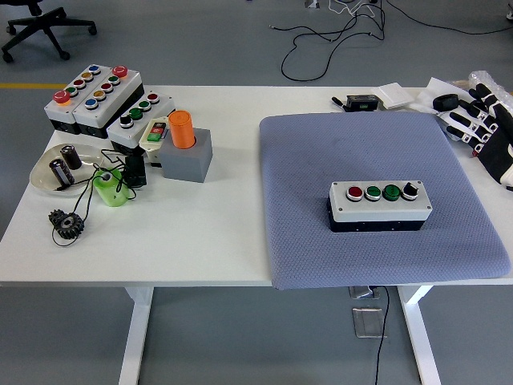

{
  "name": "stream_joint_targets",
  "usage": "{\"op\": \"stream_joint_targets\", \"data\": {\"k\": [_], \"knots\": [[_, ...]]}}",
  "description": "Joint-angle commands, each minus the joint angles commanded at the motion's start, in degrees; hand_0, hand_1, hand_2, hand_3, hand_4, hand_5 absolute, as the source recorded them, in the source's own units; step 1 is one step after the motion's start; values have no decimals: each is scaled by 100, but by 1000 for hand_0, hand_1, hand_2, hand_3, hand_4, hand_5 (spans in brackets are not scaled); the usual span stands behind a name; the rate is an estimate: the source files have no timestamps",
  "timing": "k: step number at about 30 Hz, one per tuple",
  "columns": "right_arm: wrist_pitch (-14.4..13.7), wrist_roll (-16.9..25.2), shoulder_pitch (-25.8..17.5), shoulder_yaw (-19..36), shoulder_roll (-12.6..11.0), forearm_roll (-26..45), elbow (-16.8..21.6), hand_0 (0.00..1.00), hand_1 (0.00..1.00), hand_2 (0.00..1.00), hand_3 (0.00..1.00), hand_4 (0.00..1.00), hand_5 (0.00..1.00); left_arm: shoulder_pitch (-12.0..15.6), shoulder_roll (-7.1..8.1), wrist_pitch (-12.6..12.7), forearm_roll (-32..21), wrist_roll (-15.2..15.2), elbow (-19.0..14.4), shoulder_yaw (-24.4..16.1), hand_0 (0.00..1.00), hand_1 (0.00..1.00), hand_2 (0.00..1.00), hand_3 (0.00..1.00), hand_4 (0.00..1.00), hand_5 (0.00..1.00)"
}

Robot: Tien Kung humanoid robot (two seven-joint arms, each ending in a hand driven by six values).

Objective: Pick up the button,place it on the desk,press the button,press the button

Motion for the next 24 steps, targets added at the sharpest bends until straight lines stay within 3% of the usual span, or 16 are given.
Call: {"op": "stream_joint_targets", "data": {"k": [11,12,24], "knots": [[262,-14,-180,175,3,-68,-242,816,776,828,846,761,612,12,-16,5,-16,3,2,37,605,521,478,470,285,985],[362,-28,-225,206,5,-83,-282,778,752,798,831,753,612,21,-20,5,-22,3,3,52,605,520,480,470,284,985],[914,231,-576,504,71,-406,-529,718,715,790,821,735,595,70,-46,-20,-69,26,-6,232,605,521,489,470,285,985]]}}
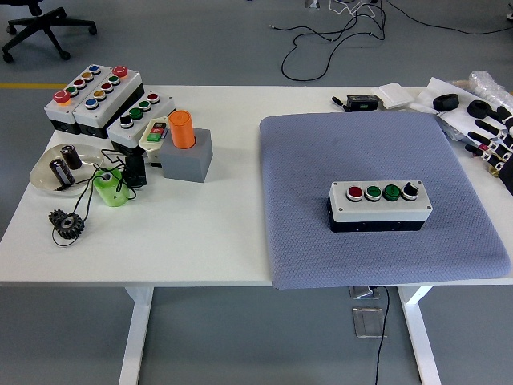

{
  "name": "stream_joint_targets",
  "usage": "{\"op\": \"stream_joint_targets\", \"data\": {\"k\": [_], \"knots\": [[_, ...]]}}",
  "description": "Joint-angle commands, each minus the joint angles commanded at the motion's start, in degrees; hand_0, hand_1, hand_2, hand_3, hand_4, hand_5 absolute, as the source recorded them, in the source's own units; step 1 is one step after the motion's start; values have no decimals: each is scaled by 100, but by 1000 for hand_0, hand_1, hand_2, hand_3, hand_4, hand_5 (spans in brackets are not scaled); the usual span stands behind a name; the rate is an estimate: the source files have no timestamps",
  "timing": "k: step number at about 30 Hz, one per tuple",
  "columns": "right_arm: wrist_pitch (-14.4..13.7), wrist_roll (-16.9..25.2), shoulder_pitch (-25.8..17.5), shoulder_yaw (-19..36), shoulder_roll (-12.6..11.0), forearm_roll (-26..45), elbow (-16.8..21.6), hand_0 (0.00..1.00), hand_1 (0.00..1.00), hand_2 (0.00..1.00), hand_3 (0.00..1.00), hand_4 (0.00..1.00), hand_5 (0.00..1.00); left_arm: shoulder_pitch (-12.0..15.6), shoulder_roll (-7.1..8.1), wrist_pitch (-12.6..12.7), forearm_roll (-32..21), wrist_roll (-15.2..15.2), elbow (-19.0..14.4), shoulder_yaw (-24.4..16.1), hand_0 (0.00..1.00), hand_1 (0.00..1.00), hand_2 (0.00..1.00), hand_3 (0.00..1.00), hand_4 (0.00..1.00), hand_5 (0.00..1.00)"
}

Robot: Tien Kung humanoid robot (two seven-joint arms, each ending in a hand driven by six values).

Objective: Pick up the button,place it on the desk,press the button,press the button

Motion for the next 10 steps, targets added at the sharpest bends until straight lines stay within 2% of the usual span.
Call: {"op": "stream_joint_targets", "data": {"k": [10], "knots": [[223,90,-314,232,66,-36,-56,713,708,788,815,738,601,41,-19,-32,89,50,-9,-26,605,521,494,470,285,983]]}}
